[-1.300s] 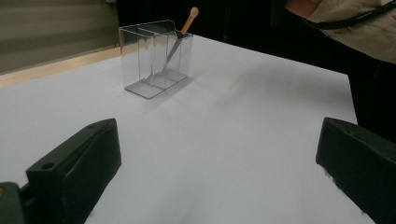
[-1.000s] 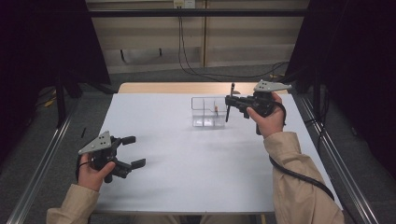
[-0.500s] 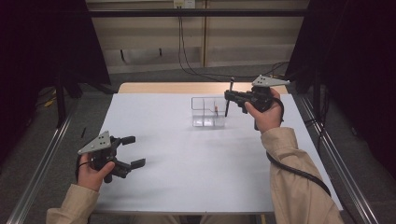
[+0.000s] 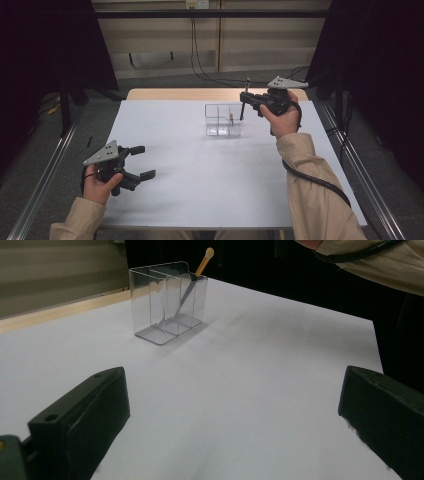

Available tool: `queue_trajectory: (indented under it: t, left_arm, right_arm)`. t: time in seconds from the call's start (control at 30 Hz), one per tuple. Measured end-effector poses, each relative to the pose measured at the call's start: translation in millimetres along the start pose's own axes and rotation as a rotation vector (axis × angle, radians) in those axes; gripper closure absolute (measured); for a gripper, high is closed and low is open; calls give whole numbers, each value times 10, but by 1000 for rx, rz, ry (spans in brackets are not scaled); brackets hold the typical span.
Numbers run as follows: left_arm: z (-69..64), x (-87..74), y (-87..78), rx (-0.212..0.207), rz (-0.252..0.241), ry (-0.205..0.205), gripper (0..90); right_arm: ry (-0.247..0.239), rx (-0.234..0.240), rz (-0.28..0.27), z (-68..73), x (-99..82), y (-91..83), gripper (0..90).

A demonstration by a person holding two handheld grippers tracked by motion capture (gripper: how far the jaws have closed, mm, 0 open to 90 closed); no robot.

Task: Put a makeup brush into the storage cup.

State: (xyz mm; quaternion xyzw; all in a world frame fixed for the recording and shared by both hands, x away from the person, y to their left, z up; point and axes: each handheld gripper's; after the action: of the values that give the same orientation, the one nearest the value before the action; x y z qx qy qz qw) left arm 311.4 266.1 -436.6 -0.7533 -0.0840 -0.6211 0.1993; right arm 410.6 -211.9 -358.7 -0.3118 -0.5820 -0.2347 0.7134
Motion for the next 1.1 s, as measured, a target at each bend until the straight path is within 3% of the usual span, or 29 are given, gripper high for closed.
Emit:
queue_trajectory:
  t: [0.33, 1.1]
  left_arm:
    - [6, -7, 1, -3, -2, -1, 1]
    - [32, -3, -47, 14, -19, -10, 1]
  right_arm:
    - [-10, -32, -4, -6, 24, 82, 844]
    - [-13, -116, 17, -110, -164, 243, 844]
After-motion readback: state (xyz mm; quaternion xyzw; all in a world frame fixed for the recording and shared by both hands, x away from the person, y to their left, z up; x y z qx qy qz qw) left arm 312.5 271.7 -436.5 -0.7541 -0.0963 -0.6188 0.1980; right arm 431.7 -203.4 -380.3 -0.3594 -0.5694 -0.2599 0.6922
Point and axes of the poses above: each handheld gripper's, and its own axes: y roughly forward along the jaws, x roughly out of its top, z roughly to its left, and after that the axes turned 5 degrees about -z, right-handed
